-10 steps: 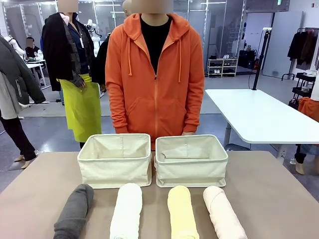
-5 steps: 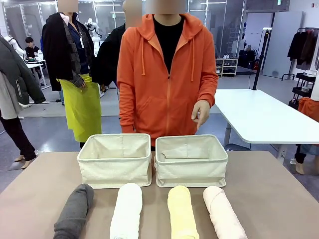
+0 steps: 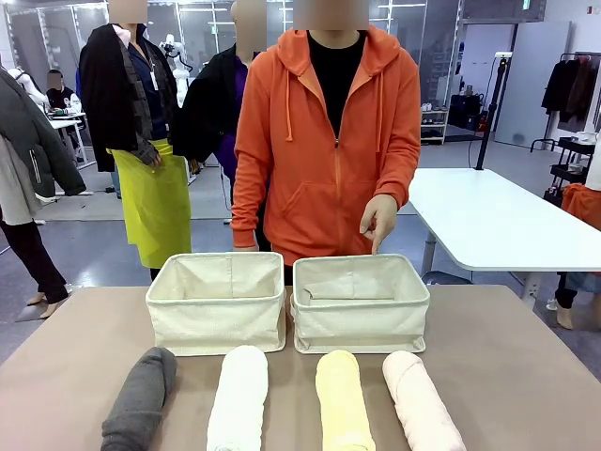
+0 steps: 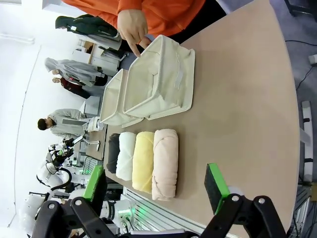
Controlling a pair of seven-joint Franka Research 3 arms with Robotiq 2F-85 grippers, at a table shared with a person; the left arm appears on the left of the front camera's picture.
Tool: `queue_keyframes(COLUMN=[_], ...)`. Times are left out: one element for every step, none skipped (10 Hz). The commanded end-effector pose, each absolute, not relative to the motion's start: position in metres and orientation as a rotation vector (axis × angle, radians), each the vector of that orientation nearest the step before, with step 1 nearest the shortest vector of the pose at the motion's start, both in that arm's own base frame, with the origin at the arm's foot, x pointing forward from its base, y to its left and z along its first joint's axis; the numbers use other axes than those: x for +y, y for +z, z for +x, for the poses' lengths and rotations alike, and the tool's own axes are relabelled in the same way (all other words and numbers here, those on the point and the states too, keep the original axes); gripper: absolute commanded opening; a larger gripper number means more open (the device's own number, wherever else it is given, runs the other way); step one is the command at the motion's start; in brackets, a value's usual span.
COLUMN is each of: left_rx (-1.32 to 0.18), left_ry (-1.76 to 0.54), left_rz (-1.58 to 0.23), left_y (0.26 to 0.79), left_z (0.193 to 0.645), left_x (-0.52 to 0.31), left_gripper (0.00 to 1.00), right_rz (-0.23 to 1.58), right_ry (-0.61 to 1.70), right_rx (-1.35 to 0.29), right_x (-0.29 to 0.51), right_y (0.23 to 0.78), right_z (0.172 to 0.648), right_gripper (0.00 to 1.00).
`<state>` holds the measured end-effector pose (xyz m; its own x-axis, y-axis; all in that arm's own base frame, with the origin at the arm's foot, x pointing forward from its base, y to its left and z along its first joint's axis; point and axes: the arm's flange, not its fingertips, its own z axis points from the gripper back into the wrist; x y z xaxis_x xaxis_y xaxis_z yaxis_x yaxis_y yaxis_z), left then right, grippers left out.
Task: Divide the towels into two baskets.
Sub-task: Pick up one hotel-folded towel and place it in the Fabric basket indicated by the person.
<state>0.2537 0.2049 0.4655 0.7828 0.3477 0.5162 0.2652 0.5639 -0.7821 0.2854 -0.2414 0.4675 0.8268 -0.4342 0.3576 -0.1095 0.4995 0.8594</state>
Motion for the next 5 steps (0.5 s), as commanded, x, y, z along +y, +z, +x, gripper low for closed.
queue_keyframes(left_rx=[-0.726,-0.726,-0.726,-0.726,-0.726], left_ry=[0.029,0.029,0.029,0.029,0.029], left_rz=[-1.009,-1.009,-1.009,-1.009,-1.009], left_y=[0.4667,0.4667,0.4667,0.4667,0.4667], left_z=[0.2542,0.2542,0.2542,0.2542,0.2542], left_x=[0.2072,0.2072,0.2072,0.2072,0.2072], left_gripper=[1.00,1.00,1.00,1.00,1.00], right_rz=[1.051,1.051,1.051,1.051,1.051], right_ry=[-0.197,-0.197,-0.197,-0.197,-0.197], right_rx=[-0.609,-0.609,-0.609,-0.609,-0.609], right_x=[-0.2419,-0.2419,-0.2419,-0.2419,-0.2419], right_y=[0.4679,0.4679,0.4679,0.4679,0.4679], right_z=[0.2850,0.2850,0.2850,0.2850,0.2850], right_gripper=[1.00,1.00,1.00,1.00,1.00])
